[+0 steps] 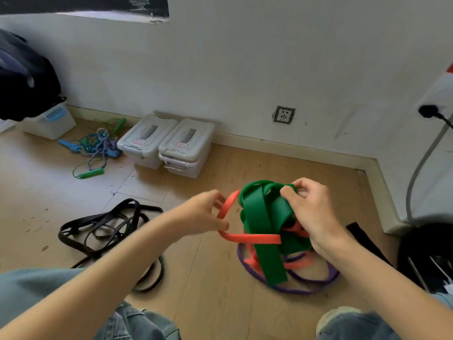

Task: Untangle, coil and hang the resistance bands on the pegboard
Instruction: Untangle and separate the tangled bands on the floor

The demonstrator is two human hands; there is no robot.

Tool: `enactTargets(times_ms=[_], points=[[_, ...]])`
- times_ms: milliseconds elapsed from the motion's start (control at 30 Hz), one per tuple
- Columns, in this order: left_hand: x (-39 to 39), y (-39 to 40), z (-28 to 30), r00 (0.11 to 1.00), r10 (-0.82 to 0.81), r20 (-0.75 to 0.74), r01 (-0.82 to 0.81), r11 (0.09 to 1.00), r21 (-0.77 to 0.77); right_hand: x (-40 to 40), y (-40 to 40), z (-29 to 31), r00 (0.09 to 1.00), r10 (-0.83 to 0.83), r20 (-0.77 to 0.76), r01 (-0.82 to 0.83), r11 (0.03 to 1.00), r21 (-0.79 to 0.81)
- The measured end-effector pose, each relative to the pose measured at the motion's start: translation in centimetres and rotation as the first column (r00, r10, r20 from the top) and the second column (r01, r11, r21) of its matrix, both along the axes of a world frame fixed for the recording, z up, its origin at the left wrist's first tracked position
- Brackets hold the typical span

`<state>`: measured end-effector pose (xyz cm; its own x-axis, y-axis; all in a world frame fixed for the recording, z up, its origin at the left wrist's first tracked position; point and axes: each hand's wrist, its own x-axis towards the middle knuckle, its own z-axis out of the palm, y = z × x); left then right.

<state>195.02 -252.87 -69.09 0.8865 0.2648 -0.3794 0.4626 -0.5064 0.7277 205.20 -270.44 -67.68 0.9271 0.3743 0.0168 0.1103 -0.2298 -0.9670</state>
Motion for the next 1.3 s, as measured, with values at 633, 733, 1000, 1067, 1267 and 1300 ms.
enactTargets(times_ms=[633, 733, 1000, 1067, 1267, 1300], points=[[-0.1, 0.3, 4.3, 0.920, 0.375, 0.116, -0.149, 0.608, -0.780, -0.1, -0.9, 2.0, 0.878, 0.457, 0.139, -0.299, 0.753, -0.586], [0.0, 0.1, 5.2, 0.939, 0.326, 0.109, -0.112, 0.590, -0.799, -0.9, -0.2, 1.6, 0.840, 0.525, 0.140, -0.398, 0.771, -0.497], [-1.1, 0.6, 6.1, 0.996, 0.001, 0.092, 0.053, 0.812, -0.582, -1.7, 0.6, 0.8, 0.864, 0.499, 0.072, -0.469, 0.847, -0.248], [-1.0, 2.4, 6.4, 0.964, 0.235, 0.122, -0.153, 0.872, -0.465, -0.5, 0.3, 1.4, 0.946, 0.325, 0.016, -0.321, 0.940, -0.115], [-0.4, 4.0, 4.2, 0.979, 0.205, 0.024, -0.204, 0.948, 0.246, 2.2, -1.9, 3.0, 0.960, 0.225, -0.167, -0.239, 0.968, -0.071], [-0.2, 4.0, 3.7, 0.988, 0.151, -0.029, -0.121, 0.881, 0.457, 1.7, -1.7, 3.2, 0.941, 0.308, -0.138, -0.320, 0.945, -0.069]])
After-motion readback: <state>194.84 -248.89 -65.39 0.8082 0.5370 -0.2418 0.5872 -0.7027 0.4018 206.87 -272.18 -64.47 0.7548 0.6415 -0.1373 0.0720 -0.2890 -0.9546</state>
